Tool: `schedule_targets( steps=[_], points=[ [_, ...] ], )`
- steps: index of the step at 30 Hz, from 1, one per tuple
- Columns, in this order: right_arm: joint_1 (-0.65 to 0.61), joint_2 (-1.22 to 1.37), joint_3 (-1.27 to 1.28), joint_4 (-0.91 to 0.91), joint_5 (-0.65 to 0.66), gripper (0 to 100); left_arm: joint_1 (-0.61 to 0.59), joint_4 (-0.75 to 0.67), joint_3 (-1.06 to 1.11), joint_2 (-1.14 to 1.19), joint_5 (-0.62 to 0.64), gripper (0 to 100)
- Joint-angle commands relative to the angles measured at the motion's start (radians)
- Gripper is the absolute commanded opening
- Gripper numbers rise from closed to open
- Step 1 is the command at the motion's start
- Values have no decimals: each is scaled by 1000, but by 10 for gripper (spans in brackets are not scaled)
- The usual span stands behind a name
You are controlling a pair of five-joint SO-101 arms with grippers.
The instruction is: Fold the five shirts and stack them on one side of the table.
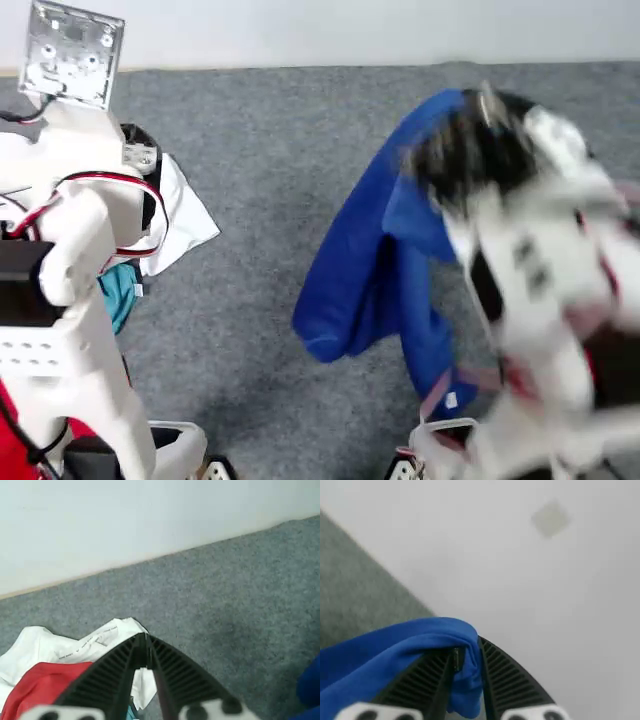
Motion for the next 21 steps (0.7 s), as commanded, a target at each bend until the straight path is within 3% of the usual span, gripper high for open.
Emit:
schedule_targets(
  steps=[1,9,14,21],
  points=[
    [147,116,6,-36,8,11,6,18,28,-14,8,2],
    [515,460,6,-27,21,11,8,17,151,-12,8,2],
    [644,688,6,7,143,11,34,-14,240,-11,8,2],
    [799,866,0,-1,160,11,178,-97,400,-8,8,2]
  ],
)
